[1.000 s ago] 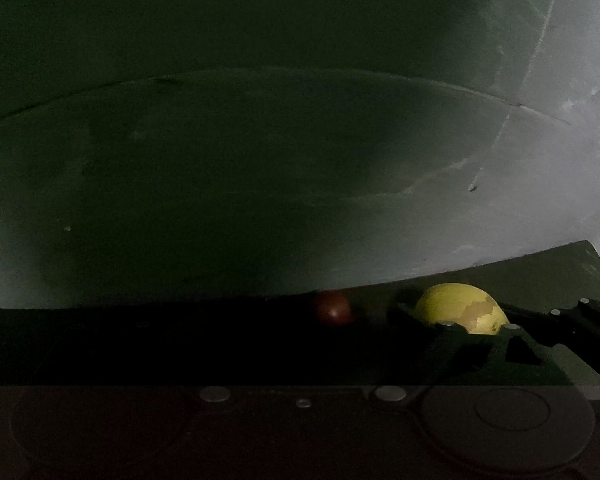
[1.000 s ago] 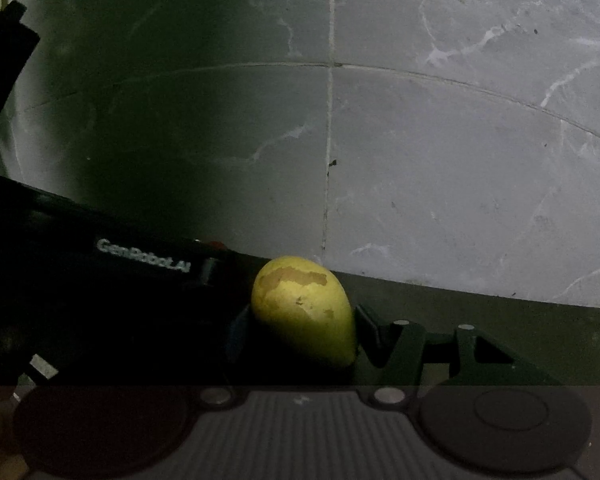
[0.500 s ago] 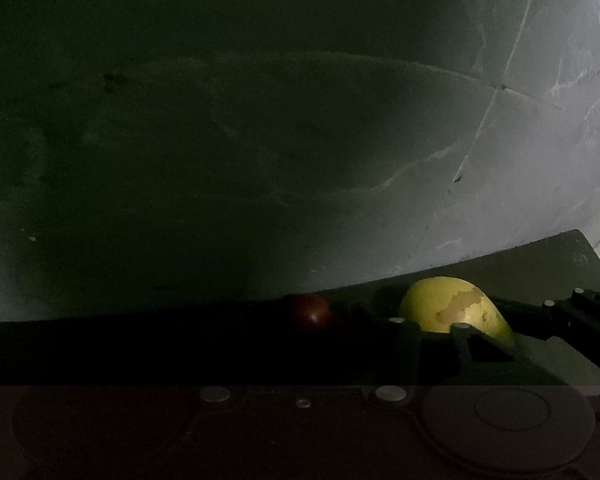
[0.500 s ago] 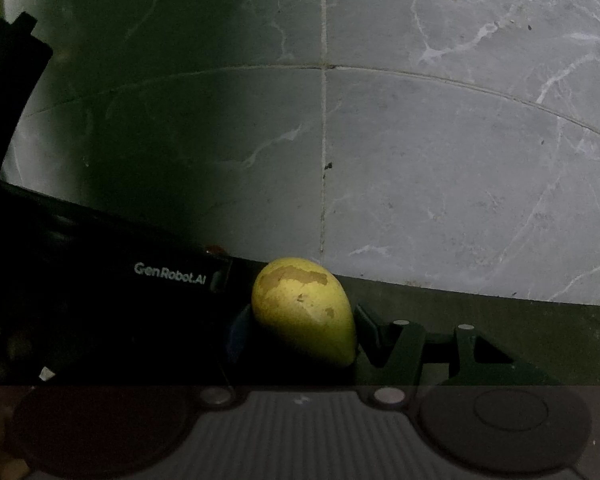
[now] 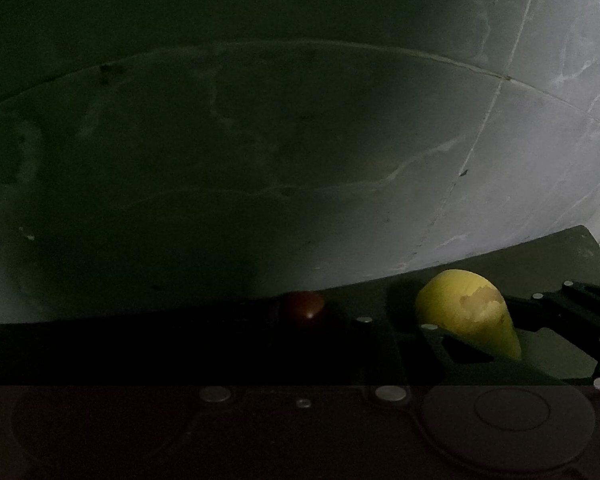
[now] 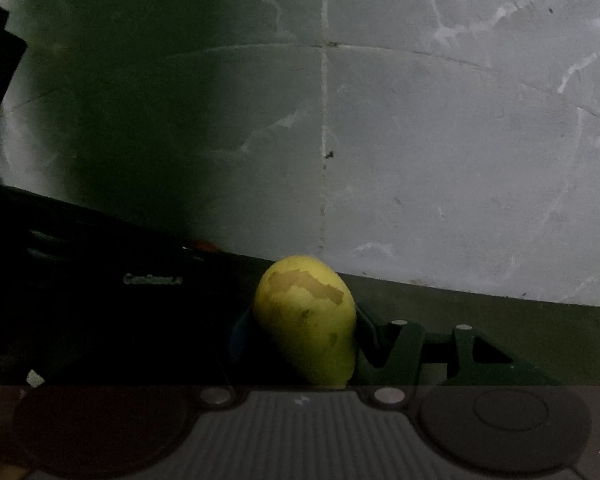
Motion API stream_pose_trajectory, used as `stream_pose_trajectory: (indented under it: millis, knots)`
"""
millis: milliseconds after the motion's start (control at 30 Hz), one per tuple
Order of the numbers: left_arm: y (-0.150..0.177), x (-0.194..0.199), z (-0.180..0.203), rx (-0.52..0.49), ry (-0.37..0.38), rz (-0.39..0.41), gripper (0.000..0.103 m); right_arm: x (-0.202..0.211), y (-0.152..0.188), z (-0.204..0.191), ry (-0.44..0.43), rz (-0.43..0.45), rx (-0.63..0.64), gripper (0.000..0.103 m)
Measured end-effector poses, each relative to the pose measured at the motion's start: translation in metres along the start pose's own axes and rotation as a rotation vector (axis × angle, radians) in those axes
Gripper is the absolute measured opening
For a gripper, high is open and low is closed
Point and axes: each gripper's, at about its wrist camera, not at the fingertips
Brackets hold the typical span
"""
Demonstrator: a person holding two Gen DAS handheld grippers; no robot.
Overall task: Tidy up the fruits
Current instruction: 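Grasp the yellow mango with the right tool while the left tool grasps the cherry tomato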
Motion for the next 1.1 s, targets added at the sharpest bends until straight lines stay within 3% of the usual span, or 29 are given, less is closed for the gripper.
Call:
stream_pose_trajectory:
  millis: [400,1100]
  knots:
    - [0.004,0.013,0.022,0.001,0.022,-0.029,0.025,0.020,0.014,0.002,-0.006,0.033,-0.048,0.057]
    - [0.025,0.071,0.034,-0.029,0.072,0.021,0.025,0.079,0.030,-0.001,0.046,0.099,-0.102,0.057]
Point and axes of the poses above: each gripper's, at about its wrist camera, not at the fingertips, and x roughly against the way its jaws point, z to its right, y to its underside, and after that the axes turned 2 degrees about -x, right-handed
